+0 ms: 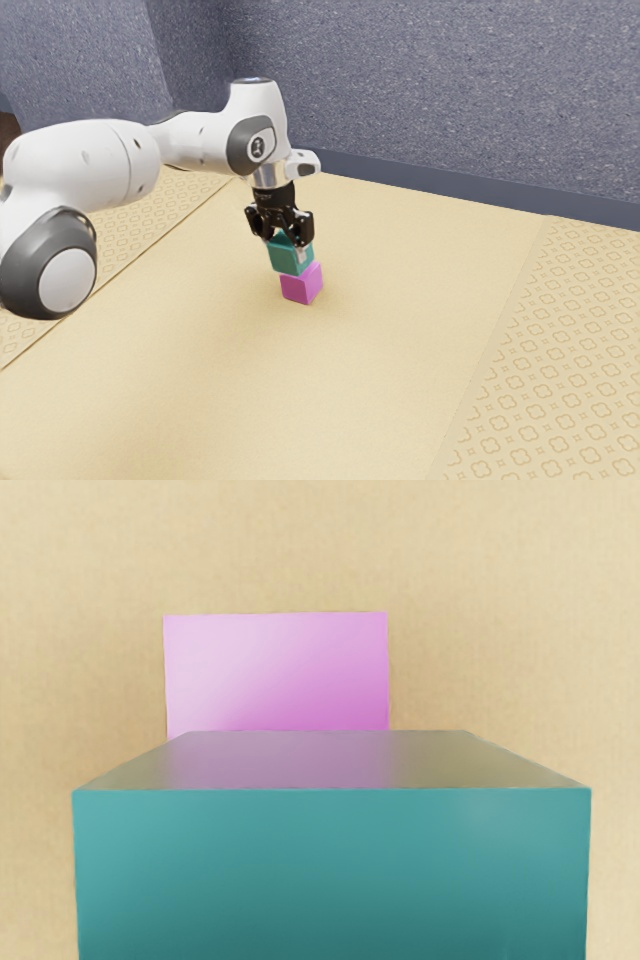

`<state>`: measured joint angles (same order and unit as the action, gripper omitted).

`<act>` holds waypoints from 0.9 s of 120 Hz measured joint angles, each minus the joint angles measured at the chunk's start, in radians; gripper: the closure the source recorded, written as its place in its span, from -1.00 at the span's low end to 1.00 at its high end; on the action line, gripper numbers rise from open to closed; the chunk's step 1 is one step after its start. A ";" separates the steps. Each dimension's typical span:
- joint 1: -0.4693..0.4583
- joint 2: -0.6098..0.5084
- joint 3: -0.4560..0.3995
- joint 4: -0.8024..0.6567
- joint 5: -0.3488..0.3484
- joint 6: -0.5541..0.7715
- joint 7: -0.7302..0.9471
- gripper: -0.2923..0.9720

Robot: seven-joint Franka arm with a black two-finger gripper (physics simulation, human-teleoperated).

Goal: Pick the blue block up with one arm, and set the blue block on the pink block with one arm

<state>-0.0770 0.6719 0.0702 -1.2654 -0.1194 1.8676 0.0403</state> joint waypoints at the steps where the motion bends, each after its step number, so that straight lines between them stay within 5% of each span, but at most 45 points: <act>1: 0.000 0.002 0.000 0.004 0.000 -0.001 -0.001 0.03; 48: 0.011 0.076 0.000 0.099 0.006 -0.019 -0.040 0.03; 86: 0.011 0.087 -0.012 0.110 -0.001 -0.023 -0.036 -0.30; 108: -0.003 -0.034 -0.011 0.059 -0.001 -0.025 -0.024 -0.41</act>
<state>-0.0802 0.6377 0.0591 -1.2061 -0.1207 1.8431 0.0166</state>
